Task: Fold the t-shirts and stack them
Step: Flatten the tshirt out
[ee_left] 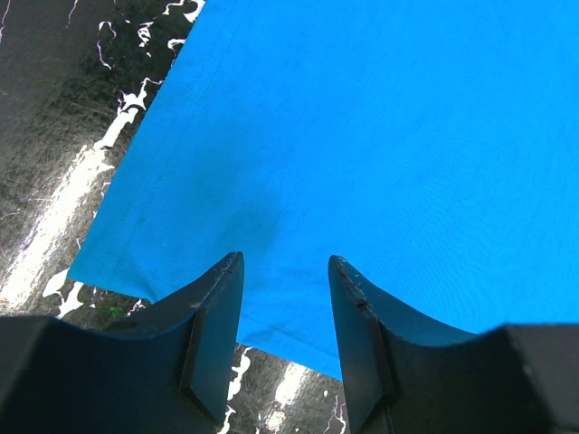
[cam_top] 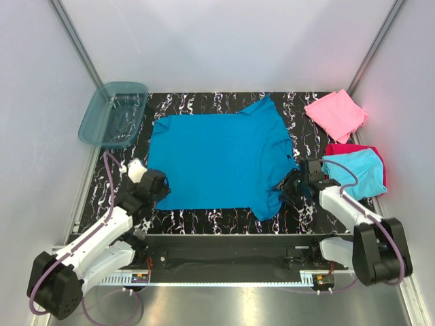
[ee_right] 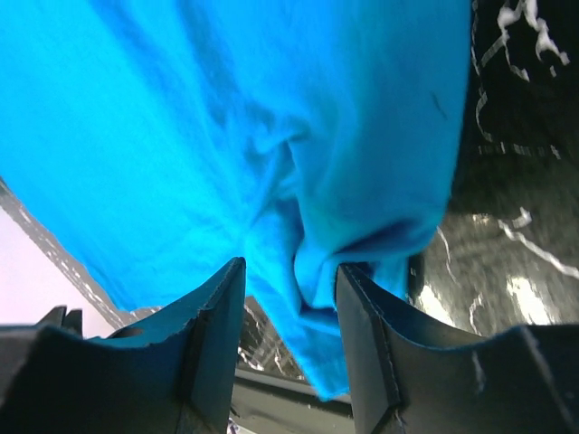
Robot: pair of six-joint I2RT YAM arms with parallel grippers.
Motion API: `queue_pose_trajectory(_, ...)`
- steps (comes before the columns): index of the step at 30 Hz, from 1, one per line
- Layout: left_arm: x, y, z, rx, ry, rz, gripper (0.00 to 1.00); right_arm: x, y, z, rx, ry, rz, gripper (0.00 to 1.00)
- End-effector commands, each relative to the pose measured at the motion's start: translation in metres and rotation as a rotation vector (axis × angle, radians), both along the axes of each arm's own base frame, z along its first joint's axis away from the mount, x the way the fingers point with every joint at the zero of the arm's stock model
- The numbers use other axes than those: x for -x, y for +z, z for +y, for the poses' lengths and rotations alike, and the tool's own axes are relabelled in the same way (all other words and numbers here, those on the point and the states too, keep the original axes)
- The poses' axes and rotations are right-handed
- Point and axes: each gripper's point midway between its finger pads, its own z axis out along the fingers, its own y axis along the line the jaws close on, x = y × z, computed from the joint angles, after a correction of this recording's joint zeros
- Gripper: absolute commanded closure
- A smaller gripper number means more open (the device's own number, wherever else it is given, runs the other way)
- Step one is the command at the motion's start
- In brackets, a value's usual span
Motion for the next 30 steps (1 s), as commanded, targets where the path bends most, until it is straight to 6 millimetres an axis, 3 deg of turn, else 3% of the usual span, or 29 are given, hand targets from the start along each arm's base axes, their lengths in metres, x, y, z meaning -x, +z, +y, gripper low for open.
queue_pose_trajectory(1,-0.012,0.024,-0.005,0.027,-0.008,-0.080,0.53,-0.024,0.001,0.005,0.011,0.019,-0.051,0.49)
queue_pose_trajectory(4,-0.011,0.024,-0.004,0.022,-0.003,-0.080,0.53,-0.029,-0.010,0.010,0.001,0.037,-0.025,0.55)
queue_pose_trajectory(7,-0.009,0.024,-0.001,0.015,0.002,-0.079,0.53,-0.029,-0.012,0.013,-0.005,0.046,-0.028,0.67)
queue_pose_trajectory(12,-0.010,0.025,-0.001,0.015,0.005,-0.082,0.53,-0.024,-0.006,0.005,0.041,0.046,-0.056,0.67)
queue_pose_trajectory(18,-0.012,0.024,-0.005,0.027,-0.001,-0.070,0.54,-0.027,0.002,-0.006,0.104,0.041,-0.098,0.83)
queue_pose_trajectory(19,-0.012,0.023,-0.006,0.028,-0.003,-0.068,0.54,-0.031,0.005,-0.005,0.108,0.044,-0.107,0.83)
queue_pose_trajectory(24,-0.009,0.023,-0.004,0.027,-0.008,-0.078,0.54,-0.029,-0.002,-0.005,0.127,0.074,-0.061,0.56)
queue_pose_trajectory(30,-0.008,0.025,-0.002,0.029,-0.005,-0.093,0.54,-0.014,0.010,-0.022,0.187,0.021,-0.070,0.50)
